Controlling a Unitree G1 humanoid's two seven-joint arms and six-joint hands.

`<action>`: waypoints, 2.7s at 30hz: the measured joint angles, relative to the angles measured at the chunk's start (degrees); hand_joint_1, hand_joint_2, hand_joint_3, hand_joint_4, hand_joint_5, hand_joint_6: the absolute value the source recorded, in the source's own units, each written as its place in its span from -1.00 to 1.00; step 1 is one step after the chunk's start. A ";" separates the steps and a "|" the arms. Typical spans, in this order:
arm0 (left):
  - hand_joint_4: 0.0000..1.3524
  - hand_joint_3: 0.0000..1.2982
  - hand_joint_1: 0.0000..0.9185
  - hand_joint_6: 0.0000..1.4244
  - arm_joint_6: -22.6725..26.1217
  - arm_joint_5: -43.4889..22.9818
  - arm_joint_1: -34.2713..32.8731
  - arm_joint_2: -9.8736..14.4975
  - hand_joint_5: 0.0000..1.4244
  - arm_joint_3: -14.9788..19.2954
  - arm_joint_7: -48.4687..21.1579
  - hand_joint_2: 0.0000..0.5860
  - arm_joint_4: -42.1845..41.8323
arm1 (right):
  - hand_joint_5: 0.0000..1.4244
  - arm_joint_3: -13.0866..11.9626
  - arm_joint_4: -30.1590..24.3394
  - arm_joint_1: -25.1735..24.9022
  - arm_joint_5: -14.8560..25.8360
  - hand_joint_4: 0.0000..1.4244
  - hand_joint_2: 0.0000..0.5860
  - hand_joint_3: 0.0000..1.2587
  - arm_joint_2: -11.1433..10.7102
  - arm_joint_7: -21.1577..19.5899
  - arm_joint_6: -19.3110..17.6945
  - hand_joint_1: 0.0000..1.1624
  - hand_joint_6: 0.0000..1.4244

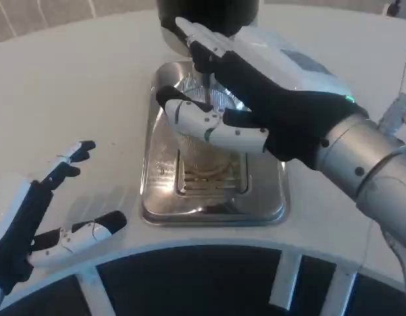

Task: Grasp the cup under the faucet to collect the drink, then remove the cup.

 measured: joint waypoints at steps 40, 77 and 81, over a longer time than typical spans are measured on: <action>-0.93 -0.97 -0.65 -0.61 7.04 -1.69 -6.53 -5.45 -0.65 -4.11 -2.34 -0.89 -0.73 | -1.00 -1.22 -0.28 1.38 -5.75 -1.00 0.65 -1.00 3.40 4.68 -4.87 -0.79 -1.00; -0.96 -0.98 -0.57 -0.59 9.50 0.67 -20.09 -10.71 -0.62 -10.69 -0.32 -0.89 9.52 | -1.00 -4.10 -1.91 2.90 -7.67 -1.00 0.65 -1.00 3.56 8.22 -6.04 -0.77 -1.00; -0.96 -0.98 -0.57 -0.59 9.51 0.72 -20.86 -10.82 -0.62 -11.51 0.05 -0.89 10.95 | -1.00 -4.23 -1.91 3.02 -7.67 -1.00 0.65 -1.00 3.52 8.24 -6.27 -0.78 -1.00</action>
